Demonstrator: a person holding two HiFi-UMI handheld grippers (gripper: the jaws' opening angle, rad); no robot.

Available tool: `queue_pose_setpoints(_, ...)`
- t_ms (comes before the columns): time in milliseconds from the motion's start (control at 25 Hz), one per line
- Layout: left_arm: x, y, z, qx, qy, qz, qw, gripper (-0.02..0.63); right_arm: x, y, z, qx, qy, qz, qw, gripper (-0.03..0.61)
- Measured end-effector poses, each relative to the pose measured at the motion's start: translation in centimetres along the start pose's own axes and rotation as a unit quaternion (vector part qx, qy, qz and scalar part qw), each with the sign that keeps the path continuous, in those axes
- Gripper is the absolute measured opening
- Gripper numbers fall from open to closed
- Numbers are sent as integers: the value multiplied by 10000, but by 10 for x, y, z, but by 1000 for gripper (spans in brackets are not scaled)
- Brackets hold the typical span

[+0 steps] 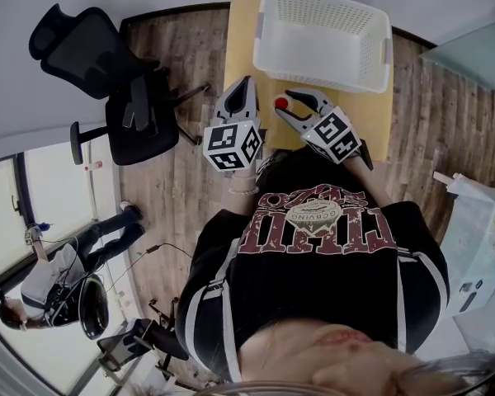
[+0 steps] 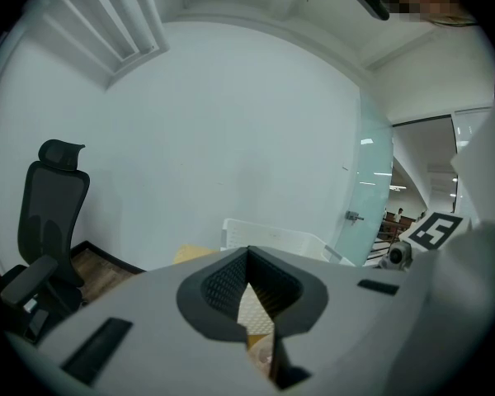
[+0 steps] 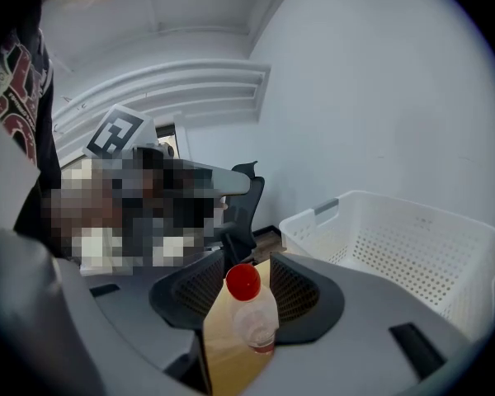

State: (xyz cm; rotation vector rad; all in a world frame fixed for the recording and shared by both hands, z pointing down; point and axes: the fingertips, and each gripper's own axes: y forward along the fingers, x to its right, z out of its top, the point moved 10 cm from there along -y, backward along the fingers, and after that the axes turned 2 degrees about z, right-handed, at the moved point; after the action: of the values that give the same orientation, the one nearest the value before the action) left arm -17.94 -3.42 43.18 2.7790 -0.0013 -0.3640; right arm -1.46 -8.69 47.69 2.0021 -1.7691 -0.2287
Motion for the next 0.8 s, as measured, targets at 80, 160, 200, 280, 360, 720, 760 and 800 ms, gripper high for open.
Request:
queue_pose_setpoints(80,1,0,0,1,5,-10,10000,48,-1,-2,3,63,-4,2,10000,167)
queue_pose_setpoints(160,0,-1,0,2,10,-16,10000,48,-2,-4,6,133,-4,-8,9999,167)
queue_pose_setpoints(200,0,-2,0,4,15,-18,10000,48,-3,-5,8,170,-4,-19,9999,167)
queue_pose_setpoints(280,2,-3,0,11,28,-21,10000,48,-3,-9,11,248,-10,-49,9997,167)
queue_pose_setpoints(360,5,-3,0,17,41,-25,10000,48,-1,-15,15,324,-23,-89,9994,167)
queue_pose_setpoints(720,16,-3,0,54,113,-74,9999,48,6,-32,27,596,-75,-311,9977,167)
queue_pose_setpoints(760,17,-3,1,60,121,-86,9999,48,6,-33,30,639,-76,-343,9973,166)
queue_pose_setpoints(800,17,-3,2,67,131,-99,9998,48,6,-34,32,684,-77,-377,9969,167)
